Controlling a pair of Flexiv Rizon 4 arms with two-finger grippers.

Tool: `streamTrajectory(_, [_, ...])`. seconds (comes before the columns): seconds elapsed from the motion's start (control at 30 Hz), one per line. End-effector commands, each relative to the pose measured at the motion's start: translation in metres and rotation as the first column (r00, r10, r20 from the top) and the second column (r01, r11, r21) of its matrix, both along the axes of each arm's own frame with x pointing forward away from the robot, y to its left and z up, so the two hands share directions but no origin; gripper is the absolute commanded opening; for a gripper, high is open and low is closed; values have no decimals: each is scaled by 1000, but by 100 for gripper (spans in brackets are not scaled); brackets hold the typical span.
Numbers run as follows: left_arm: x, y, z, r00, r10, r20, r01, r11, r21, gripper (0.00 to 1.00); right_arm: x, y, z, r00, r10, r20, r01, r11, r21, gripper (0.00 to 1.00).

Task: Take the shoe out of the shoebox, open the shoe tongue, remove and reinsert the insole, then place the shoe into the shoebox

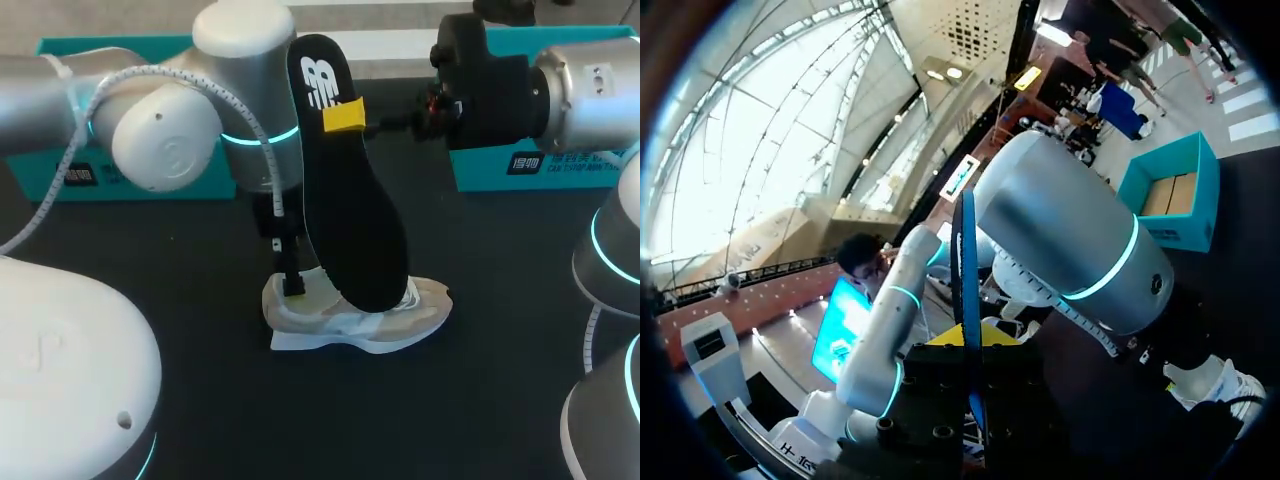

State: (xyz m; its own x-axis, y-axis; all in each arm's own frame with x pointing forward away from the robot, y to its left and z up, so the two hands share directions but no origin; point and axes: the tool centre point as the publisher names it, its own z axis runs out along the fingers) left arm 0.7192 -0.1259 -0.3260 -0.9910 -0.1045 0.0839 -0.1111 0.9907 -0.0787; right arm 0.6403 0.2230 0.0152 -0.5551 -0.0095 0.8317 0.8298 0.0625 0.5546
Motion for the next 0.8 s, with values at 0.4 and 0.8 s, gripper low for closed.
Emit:
streamTrajectory(0.4, [26, -62, -47, 999, -53, -14, 52, 998, -38, 76, 1, 3, 0, 1000, -1, -1, 1, 1000, -2, 0])
streamTrajectory(0.8, [23, -60, -63, 998, -52, -41, 51, 998, -33, 36, 1, 3, 0, 1000, -1, -1, 1, 1000, -2, 0])
